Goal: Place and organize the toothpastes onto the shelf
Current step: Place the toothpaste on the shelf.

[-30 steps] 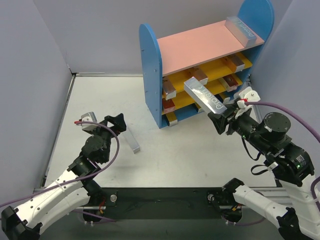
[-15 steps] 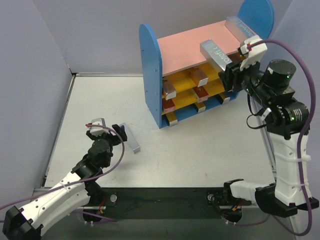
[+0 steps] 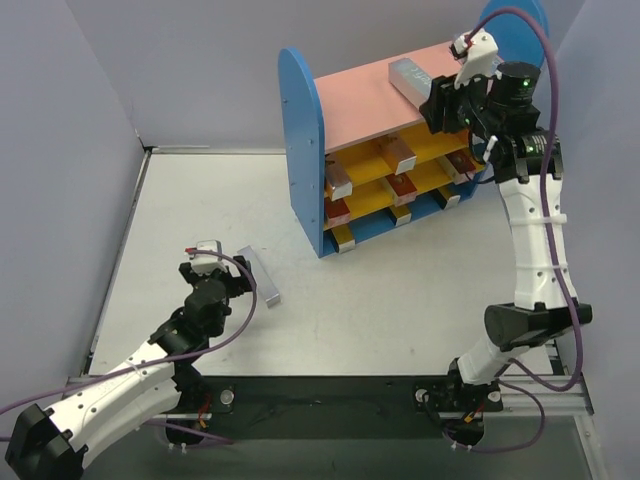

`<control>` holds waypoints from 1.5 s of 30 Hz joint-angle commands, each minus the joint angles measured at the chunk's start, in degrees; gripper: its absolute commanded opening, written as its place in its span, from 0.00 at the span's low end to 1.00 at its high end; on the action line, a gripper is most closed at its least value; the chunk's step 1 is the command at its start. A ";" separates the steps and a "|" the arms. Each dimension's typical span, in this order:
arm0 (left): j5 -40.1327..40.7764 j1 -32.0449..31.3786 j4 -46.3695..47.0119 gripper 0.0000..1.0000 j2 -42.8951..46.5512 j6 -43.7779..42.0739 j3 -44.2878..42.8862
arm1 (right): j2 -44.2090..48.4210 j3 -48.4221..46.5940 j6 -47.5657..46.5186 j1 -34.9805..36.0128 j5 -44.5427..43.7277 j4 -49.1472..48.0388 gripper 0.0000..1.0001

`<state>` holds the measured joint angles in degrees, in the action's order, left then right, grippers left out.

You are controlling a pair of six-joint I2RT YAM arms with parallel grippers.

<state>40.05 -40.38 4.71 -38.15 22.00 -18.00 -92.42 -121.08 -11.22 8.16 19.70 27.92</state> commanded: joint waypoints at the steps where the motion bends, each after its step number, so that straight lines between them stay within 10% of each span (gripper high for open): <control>1: -0.24 0.39 3.46 0.97 -0.26 -2.40 -1.25 | -2.67 -2.76 2.26 -0.52 1.30 -10.86 0.02; 35: -0.77 0.57 3.82 0.97 -3.60 -0.38 -1.60 | -1.98 5.94 3.40 -1.31 1.48 -12.89 0.35; 45: 0.73 0.57 0.48 0.97 -4.21 2.08 -3.27 | 0.13 6.55 4.02 -1.40 1.83 -12.81 0.75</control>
<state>39.83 -40.27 6.11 -42.02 22.46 -18.04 -96.09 -114.74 -7.53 7.09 20.47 16.45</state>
